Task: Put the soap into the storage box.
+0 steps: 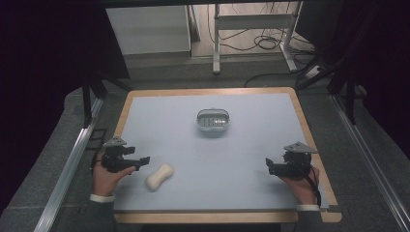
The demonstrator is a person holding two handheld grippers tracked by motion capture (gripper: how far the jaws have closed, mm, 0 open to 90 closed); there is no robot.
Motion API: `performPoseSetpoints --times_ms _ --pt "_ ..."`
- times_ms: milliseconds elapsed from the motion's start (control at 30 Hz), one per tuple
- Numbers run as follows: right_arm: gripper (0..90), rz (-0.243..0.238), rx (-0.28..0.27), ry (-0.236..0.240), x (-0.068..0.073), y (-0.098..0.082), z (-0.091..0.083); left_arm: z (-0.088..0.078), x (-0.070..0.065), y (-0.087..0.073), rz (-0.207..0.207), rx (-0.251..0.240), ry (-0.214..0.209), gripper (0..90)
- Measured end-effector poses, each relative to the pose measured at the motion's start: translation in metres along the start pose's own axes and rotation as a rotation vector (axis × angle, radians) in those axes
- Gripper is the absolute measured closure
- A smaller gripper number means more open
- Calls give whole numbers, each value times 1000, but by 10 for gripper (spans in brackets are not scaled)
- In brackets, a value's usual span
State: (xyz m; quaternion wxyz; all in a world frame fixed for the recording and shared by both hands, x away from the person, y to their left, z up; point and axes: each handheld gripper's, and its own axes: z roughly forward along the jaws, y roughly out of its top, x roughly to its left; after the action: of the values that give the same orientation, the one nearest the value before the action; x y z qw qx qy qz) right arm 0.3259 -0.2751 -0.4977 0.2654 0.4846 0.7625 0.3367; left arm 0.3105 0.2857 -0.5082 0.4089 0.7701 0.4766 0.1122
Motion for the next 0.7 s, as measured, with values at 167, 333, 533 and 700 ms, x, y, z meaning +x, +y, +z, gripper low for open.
performPoseSetpoints --times_ms 167,333,533,700 --pt "22 -9 -8 6 -3 -1 -1 1 1 1 -10 0 15 146" --pt "34 7 -4 8 -10 -5 -1 1 1 0 -11 -7 55 152" --pt "37 11 -8 6 -13 -7 -2 6 -3 -2 19 24 59 156" --pt "44 3 -20 15 -13 -7 -4 7 -4 -2 10 22 57 158"
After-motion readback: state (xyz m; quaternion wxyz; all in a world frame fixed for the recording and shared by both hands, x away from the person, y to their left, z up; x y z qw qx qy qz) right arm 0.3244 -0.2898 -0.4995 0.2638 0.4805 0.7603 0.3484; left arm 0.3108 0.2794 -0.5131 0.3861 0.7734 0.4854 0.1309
